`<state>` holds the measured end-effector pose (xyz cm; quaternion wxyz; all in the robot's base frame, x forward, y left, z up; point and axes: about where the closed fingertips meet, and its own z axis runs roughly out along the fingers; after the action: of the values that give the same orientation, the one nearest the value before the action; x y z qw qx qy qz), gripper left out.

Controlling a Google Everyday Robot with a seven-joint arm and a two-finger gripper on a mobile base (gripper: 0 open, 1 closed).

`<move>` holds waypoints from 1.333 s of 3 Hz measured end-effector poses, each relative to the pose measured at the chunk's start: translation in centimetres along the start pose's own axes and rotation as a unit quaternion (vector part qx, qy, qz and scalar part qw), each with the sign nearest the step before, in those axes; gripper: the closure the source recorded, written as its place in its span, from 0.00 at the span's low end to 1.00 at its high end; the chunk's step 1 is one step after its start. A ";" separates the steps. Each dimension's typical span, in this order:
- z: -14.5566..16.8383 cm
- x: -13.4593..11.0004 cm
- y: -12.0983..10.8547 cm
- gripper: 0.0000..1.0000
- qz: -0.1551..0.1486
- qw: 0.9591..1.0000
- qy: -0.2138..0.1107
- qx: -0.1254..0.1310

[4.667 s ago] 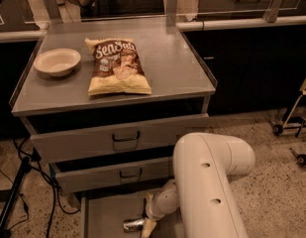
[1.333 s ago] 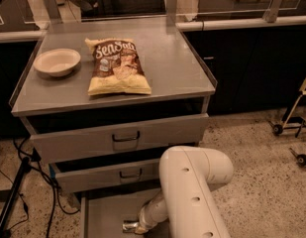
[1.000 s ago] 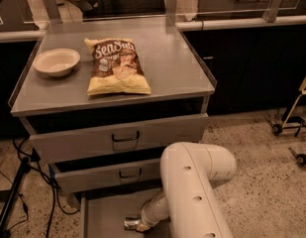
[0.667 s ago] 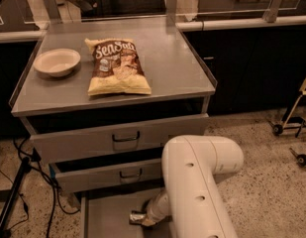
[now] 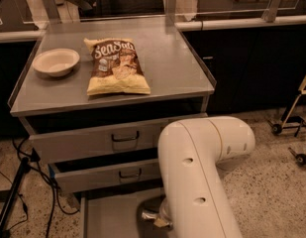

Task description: Pick redbull can from bottom drawer and place on counter

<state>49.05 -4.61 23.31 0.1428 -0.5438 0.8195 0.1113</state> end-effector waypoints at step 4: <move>-11.0 2.0 -1.6 1.00 0.023 0.997 -0.016 0.069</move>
Offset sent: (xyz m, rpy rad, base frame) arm -0.0125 -0.0361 0.0676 -0.0366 -0.0506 -0.0616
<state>48.57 -10.69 32.84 0.1905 -0.5118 0.8351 0.0667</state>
